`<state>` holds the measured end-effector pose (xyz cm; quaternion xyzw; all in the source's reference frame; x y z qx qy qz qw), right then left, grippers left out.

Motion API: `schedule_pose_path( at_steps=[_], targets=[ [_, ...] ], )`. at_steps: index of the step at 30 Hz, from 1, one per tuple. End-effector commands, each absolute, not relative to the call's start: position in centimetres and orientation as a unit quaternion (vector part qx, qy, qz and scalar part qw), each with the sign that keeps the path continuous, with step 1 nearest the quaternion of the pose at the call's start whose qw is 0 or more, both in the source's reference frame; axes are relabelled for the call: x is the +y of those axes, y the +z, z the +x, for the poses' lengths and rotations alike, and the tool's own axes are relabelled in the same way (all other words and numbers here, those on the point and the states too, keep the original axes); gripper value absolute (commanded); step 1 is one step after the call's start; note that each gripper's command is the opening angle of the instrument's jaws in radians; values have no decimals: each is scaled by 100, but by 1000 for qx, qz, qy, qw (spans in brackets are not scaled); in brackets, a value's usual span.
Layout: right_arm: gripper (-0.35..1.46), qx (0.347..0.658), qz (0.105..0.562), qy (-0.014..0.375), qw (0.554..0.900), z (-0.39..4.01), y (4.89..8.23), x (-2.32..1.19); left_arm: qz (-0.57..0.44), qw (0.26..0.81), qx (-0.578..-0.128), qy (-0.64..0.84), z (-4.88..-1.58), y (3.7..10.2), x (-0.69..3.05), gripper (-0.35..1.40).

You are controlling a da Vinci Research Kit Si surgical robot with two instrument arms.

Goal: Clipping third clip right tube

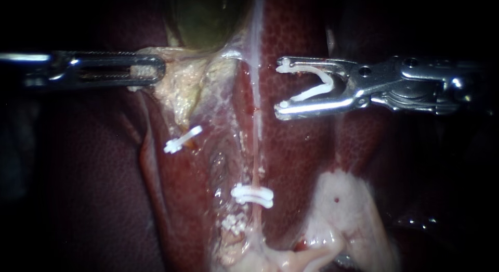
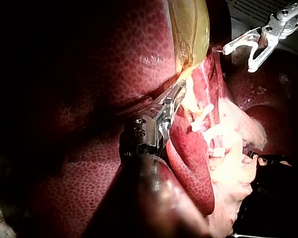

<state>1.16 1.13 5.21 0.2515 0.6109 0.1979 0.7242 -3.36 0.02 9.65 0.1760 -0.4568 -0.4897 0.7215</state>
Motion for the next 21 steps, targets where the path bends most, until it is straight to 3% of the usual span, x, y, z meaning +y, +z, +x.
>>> schedule_pose_path(
  at_steps=[1, 10, 21],
  targets=[
    [58, 611, 251, 198, 724, 116, 521, 113, 176, 721, -457, -490, -336, 965, 2, -21],
    [58, 607, 252, 193, 728, 116, 525, 107, 176, 721, -457, -490, -335, 965, 1, -21],
    [58, 568, 269, 177, 757, 117, 564, 75, 175, 722, -457, -490, -334, 966, 0, -21]
  ],
)
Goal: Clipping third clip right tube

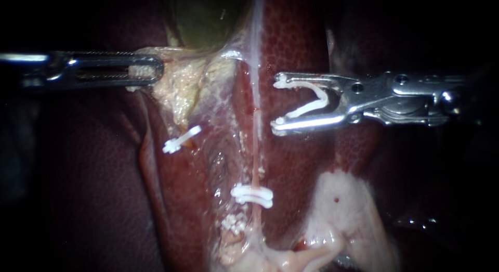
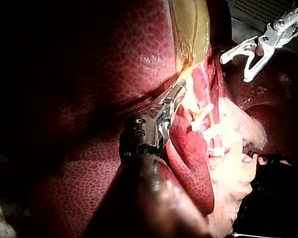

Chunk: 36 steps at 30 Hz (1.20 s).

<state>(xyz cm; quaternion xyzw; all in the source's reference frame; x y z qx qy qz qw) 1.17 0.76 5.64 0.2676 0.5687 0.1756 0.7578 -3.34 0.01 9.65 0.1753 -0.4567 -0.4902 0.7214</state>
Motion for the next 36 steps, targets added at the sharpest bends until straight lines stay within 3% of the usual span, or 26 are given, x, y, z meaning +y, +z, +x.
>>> schedule_pose_path(
  at_steps=[1, 22, 36],
  targets=[
    [58, 565, 273, 175, 758, 117, 567, 72, 175, 722, -457, -490, -334, 966, 0, -21],
    [57, 505, 330, 175, 778, 137, 649, -1, 175, 722, -457, -490, -333, 966, -1, -21],
    [54, 486, 334, 188, 786, 145, 691, -9, 175, 722, -457, -490, -332, 966, -2, -21]
  ],
)
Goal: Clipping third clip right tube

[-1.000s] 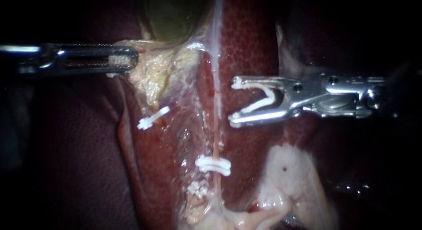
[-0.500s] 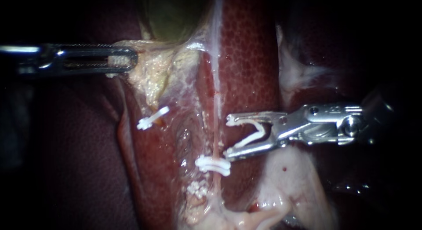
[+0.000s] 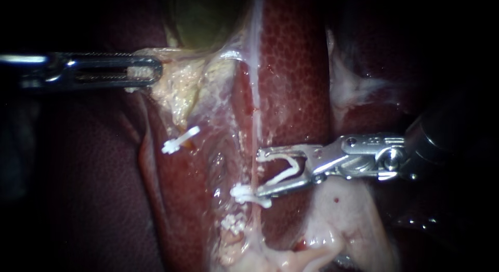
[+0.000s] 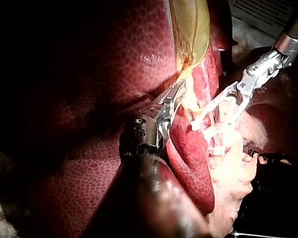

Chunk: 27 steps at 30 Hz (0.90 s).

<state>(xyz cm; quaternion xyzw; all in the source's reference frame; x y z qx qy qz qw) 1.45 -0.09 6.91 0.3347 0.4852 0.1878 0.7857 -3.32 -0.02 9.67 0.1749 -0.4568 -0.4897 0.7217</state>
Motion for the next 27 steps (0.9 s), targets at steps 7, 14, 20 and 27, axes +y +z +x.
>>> schedule_pose_path(
  at_steps=[7, 14, 20, 27],
  targets=[
    [54, 484, 334, 193, 785, 152, 698, -12, 175, 722, -457, -490, -332, 966, -2, -21],
    [53, 486, 332, 196, 784, 165, 701, -12, 175, 722, -457, -490, -333, 965, -3, -21],
    [53, 497, 341, 206, 771, 172, 701, -11, 174, 722, -457, -490, -333, 965, -3, -21],
    [51, 513, 356, 217, 750, 180, 702, -9, 174, 722, -457, -490, -333, 966, -3, -21]
  ],
)
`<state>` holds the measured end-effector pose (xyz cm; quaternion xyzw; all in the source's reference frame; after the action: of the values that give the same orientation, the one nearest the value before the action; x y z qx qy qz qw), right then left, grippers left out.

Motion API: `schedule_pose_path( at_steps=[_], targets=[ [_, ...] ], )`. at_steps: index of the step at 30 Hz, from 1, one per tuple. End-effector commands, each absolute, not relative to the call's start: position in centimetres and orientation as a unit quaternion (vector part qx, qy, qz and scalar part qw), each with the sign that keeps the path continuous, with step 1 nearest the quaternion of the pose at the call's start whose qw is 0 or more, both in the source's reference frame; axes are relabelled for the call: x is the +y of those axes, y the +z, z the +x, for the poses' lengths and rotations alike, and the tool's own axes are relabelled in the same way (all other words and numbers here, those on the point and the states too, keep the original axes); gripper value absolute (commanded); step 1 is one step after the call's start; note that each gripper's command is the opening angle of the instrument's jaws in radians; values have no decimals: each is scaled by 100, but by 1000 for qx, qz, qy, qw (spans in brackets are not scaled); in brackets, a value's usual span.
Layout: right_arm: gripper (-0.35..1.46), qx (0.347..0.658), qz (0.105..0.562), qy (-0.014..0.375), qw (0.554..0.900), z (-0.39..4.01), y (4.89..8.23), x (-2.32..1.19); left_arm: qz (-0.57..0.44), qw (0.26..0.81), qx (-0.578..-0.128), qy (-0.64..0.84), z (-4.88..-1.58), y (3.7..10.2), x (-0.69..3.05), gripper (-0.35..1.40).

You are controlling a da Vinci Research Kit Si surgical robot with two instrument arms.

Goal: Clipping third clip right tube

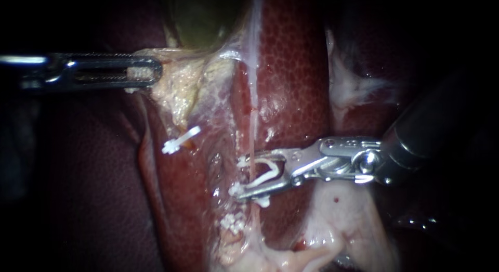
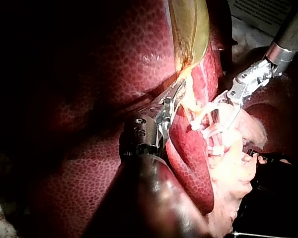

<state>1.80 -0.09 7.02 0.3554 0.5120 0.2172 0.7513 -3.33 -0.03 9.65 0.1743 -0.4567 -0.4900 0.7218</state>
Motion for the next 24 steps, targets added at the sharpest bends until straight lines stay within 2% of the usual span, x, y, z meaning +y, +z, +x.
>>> schedule_pose_path(
  at_steps=[1, 19, 22, 24],
  targets=[
    [50, 515, 359, 217, 748, 181, 702, -9, 174, 722, -457, -490, -333, 966, -3, -21],
    [39, 533, 363, 232, 728, 190, 702, -5, 174, 722, -457, -490, -334, 965, -4, -21],
    [23, 532, 365, 233, 727, 188, 702, -6, 174, 722, -457, -490, -334, 966, -4, -21],
    [1, 530, 369, 236, 726, 185, 702, -6, 174, 722, -457, -490, -334, 966, -4, -21]
  ],
)
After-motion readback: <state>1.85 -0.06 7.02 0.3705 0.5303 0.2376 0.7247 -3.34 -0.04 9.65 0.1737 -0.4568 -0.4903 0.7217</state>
